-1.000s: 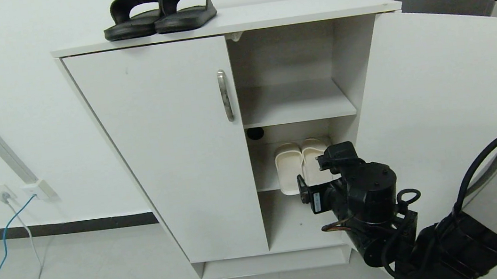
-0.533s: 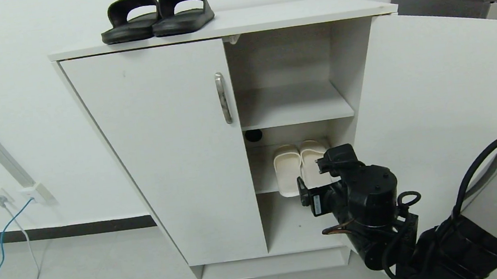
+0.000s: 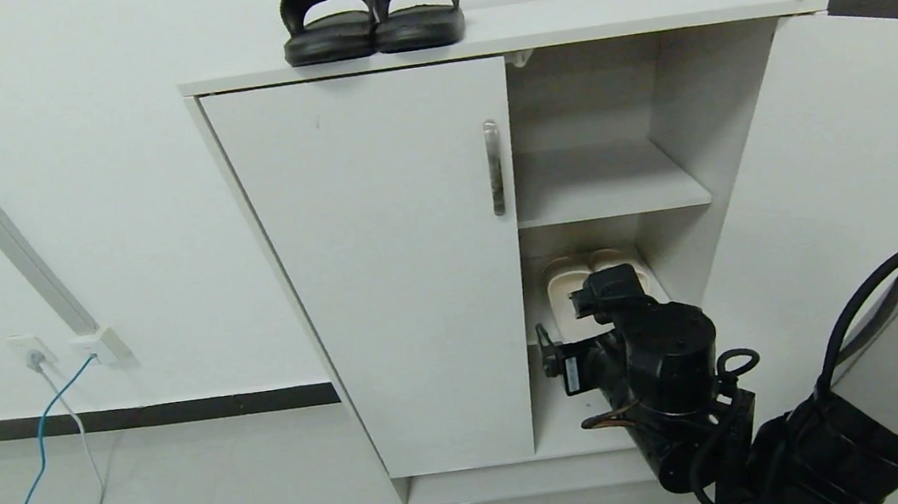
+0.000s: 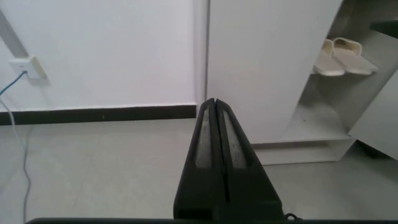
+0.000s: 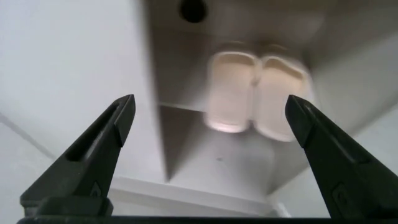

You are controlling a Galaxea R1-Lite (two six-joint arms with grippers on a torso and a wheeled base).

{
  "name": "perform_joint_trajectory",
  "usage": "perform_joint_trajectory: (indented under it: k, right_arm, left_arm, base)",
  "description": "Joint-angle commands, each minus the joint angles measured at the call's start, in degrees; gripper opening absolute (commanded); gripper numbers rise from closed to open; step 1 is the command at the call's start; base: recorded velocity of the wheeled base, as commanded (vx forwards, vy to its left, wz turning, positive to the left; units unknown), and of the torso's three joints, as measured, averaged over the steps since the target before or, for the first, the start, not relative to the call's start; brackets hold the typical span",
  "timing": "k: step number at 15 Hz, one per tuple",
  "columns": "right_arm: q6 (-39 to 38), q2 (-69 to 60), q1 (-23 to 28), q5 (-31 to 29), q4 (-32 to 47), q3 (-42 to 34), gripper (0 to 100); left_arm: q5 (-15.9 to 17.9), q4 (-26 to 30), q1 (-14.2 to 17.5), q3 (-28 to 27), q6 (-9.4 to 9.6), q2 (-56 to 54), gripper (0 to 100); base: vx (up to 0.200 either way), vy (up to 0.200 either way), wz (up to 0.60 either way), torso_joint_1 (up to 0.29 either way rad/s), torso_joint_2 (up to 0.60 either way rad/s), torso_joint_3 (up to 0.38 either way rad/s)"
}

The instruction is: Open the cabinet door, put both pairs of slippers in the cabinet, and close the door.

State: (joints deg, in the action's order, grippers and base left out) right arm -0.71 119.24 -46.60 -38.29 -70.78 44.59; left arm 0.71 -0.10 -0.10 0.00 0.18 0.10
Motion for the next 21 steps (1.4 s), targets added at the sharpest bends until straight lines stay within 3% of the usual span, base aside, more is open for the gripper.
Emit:
perform_joint_trajectory:
  k: [1,8,21]
  right_arm:
    - [0.0,-0.06,0.02,-0.03,-0.15,-0.3,100]
    - [1.76,-0.23,0.73,0.67,-5.07,-1.7,100]
    - [3.17,0.12,1.69,0.76,-5.95,-1.79,100]
  left_arm:
    - [0.0,0.01,0.01,0.0,-0.01,-0.01,0]
    - [-0.18,0.01,0.01,0.0,-0.01,-0.01,0]
    - [-0.18,0.01,0.01,0.0,-0.27,-0.01,0]
  base:
    - [0.0,0.2,0.0,0.007,0.01,-0.002]
    - [0.0,0.2,0.0,0.004,0.0,0.005]
    - [0.0,0.0,0.0,0.0,0.0,0.0]
